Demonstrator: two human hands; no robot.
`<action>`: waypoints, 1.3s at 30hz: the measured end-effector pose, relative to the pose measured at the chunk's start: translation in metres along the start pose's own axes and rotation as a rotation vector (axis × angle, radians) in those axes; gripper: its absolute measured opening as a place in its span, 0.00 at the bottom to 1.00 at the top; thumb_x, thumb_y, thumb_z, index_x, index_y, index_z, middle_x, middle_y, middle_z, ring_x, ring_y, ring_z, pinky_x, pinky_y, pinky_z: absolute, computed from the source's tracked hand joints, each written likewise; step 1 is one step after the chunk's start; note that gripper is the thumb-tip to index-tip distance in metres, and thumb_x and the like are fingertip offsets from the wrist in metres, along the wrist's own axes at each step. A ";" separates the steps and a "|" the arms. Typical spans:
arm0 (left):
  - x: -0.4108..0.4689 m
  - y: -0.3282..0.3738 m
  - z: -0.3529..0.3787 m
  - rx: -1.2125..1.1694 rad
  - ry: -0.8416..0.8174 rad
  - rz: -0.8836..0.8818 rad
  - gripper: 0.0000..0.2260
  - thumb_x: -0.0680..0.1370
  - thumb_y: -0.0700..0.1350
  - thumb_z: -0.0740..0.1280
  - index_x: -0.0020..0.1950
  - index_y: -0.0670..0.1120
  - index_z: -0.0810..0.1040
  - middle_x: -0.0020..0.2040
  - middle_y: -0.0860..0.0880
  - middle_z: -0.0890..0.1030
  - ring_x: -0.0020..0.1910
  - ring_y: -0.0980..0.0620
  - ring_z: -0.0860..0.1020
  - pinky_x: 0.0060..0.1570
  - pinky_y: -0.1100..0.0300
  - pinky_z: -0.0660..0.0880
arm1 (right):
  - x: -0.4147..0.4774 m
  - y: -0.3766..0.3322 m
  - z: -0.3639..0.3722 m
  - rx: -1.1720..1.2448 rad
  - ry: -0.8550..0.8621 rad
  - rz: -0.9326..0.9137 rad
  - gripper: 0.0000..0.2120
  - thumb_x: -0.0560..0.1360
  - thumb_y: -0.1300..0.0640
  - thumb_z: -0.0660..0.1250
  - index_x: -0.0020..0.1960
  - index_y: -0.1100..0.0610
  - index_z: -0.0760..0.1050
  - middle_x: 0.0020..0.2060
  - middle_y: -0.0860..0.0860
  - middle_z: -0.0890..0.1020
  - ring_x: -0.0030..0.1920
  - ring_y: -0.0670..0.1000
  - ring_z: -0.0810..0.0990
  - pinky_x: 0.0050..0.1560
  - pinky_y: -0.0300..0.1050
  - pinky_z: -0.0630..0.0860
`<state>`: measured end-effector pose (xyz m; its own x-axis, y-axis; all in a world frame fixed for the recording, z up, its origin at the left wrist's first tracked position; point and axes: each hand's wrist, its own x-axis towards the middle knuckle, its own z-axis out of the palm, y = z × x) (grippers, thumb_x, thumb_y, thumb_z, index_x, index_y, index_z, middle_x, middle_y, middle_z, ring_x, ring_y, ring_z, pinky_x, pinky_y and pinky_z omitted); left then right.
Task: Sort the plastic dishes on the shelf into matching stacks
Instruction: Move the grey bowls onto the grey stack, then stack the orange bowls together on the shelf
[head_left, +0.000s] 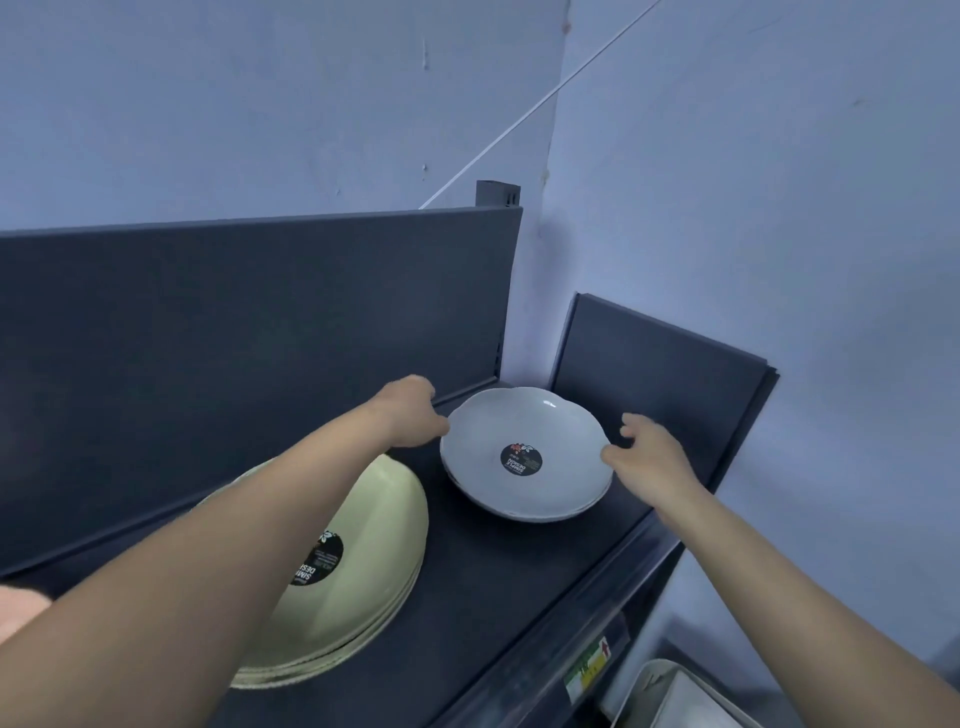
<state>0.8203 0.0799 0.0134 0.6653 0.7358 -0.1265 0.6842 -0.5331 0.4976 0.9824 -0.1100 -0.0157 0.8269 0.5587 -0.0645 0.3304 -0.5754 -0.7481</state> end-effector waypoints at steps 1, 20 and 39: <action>-0.008 -0.003 -0.010 0.057 0.027 0.031 0.16 0.76 0.46 0.66 0.62 0.41 0.74 0.58 0.45 0.77 0.52 0.48 0.75 0.50 0.57 0.71 | -0.004 -0.008 -0.001 -0.051 0.021 -0.072 0.28 0.75 0.62 0.63 0.74 0.64 0.61 0.71 0.60 0.69 0.70 0.59 0.69 0.67 0.50 0.67; -0.258 -0.198 -0.126 0.231 0.321 -0.321 0.20 0.77 0.46 0.66 0.68 0.42 0.73 0.65 0.44 0.77 0.64 0.45 0.75 0.62 0.55 0.70 | -0.186 -0.195 0.147 -0.050 -0.566 -0.755 0.27 0.76 0.57 0.64 0.74 0.53 0.63 0.68 0.47 0.73 0.63 0.48 0.75 0.64 0.44 0.71; -0.318 -0.278 -0.079 0.168 0.241 -0.659 0.12 0.77 0.37 0.58 0.34 0.44 0.62 0.35 0.50 0.68 0.36 0.50 0.67 0.28 0.63 0.60 | -0.229 -0.186 0.242 -0.332 -0.672 -0.612 0.08 0.70 0.69 0.52 0.38 0.59 0.65 0.48 0.55 0.78 0.39 0.56 0.67 0.33 0.45 0.63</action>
<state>0.3952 0.0272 -0.0168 0.0274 0.9879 -0.1525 0.9702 0.0105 0.2420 0.6218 0.0138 -0.0210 0.0704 0.9834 -0.1672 0.8144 -0.1535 -0.5596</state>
